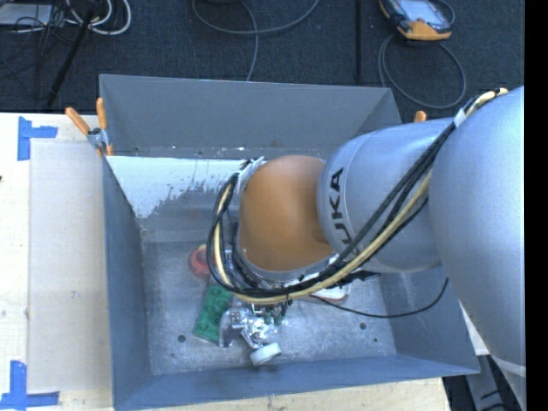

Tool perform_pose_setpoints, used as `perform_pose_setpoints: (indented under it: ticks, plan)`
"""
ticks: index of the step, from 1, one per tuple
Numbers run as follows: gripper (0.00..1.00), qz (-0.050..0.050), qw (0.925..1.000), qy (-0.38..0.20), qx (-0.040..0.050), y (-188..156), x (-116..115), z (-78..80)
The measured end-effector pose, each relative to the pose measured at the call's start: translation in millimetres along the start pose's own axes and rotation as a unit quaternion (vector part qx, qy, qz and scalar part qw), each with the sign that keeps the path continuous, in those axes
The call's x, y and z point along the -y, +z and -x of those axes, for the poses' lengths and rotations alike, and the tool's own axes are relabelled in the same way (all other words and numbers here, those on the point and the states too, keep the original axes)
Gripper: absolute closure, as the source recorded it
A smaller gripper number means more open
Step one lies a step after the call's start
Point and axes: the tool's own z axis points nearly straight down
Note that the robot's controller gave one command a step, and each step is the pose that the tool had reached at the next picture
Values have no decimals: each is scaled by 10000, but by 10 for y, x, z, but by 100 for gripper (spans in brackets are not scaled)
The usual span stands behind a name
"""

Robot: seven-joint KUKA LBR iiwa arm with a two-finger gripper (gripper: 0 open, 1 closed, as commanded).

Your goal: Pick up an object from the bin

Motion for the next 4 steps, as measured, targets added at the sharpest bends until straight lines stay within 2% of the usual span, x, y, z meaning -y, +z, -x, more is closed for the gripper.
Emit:
perform_pose_setpoints:
  ticks: [1,2,3,4]
  plan:
    - [0,-1,9828,-1849,47,217,144,541]
    - [0,1,9568,-2907,53,245,-131,838]
    - [0,-19,8972,-4416,38,314,1804,803]
    - [0,13,9422,-3351,58,553,1936,861]
